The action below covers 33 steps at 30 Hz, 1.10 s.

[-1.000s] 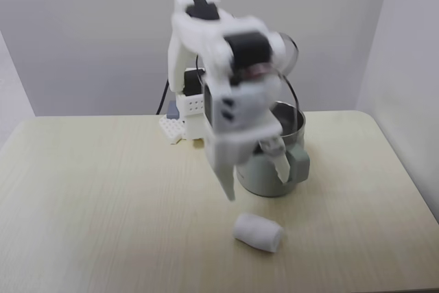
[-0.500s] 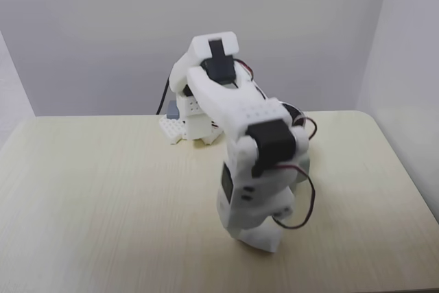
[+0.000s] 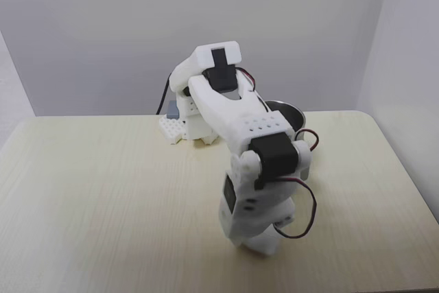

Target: Grasp a dressing and put it in the cup.

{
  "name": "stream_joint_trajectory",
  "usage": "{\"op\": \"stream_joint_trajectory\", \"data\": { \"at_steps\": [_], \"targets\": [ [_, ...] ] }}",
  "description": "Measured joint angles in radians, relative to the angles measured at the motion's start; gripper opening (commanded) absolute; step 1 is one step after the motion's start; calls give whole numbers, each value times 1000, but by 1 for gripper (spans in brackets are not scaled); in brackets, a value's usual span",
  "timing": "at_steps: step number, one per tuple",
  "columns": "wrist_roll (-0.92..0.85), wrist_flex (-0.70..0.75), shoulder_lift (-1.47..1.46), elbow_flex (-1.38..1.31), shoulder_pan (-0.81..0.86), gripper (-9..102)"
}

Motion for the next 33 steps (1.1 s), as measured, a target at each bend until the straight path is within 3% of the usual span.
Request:
{"op": "stream_joint_trajectory", "data": {
  "at_steps": [16,33],
  "targets": [
    [55,6,-41,0,-17,0],
    [229,14,-772,-213,-86,0]
  ]
}}
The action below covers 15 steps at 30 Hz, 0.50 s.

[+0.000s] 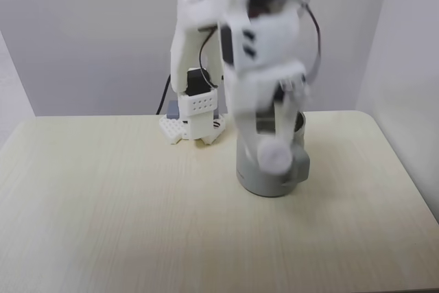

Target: Grasp a dressing and put it in the cup.

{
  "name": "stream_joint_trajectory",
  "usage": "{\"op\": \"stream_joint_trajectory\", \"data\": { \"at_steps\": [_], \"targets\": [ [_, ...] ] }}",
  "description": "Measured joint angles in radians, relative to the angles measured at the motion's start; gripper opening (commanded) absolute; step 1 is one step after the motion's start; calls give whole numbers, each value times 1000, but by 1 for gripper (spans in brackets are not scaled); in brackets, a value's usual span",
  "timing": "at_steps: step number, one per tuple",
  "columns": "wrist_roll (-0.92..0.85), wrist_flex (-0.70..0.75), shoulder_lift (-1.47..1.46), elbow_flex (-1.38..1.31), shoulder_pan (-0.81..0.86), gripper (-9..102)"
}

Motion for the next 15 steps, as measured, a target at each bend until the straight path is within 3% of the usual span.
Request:
{"op": "stream_joint_trajectory", "data": {
  "at_steps": [15],
  "targets": [
    [115,2,-828,-630,-253,0]
  ]
}}
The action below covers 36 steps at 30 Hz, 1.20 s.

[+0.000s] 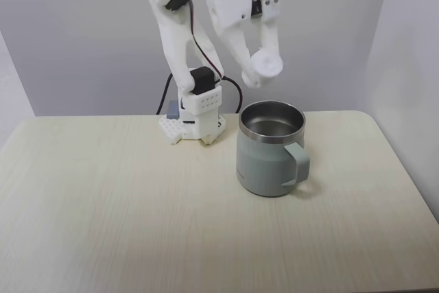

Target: Grasp a dressing and put it in the cup.

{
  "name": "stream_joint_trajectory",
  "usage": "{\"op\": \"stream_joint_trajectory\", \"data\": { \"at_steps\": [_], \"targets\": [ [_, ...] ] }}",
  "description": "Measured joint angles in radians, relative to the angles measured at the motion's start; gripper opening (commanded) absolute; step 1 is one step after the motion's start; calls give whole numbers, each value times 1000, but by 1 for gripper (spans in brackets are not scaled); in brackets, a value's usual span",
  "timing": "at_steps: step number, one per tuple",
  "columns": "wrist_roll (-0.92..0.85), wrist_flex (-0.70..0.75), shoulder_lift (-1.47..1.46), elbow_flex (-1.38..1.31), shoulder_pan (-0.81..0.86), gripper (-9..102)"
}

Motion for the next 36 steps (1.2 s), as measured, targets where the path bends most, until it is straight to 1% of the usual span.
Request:
{"op": "stream_joint_trajectory", "data": {
  "at_steps": [8,12,20,27,28,31,34,36],
  "targets": [
    [84,-14,-109,-258,-35,0],
    [156,-41,-153,-342,-107,0],
    [278,-155,-146,-414,-163,0],
    [299,-178,-141,-419,-166,0],
    [299,-178,-141,-420,-169,2],
    [293,-178,-147,-443,-170,22],
    [273,-179,-189,-483,-166,29],
    [267,-184,-212,-503,-166,31]
  ]
}}
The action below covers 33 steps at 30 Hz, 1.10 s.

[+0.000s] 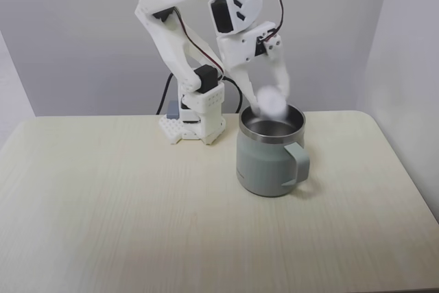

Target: Grasp a dressing and put it in the cup.

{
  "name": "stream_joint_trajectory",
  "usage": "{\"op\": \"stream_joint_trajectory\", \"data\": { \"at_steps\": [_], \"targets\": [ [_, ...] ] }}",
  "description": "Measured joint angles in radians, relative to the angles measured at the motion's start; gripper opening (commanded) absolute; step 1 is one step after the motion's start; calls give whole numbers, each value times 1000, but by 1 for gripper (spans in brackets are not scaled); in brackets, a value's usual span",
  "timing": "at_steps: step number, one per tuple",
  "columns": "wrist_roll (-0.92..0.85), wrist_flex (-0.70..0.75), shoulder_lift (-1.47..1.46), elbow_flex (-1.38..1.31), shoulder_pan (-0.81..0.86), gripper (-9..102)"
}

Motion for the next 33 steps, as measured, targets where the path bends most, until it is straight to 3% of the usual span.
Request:
{"op": "stream_joint_trajectory", "data": {
  "at_steps": [13,33],
  "targets": [
    [41,-3,-192,-91,23,31],
    [38,31,-189,-89,-18,31]
  ]
}}
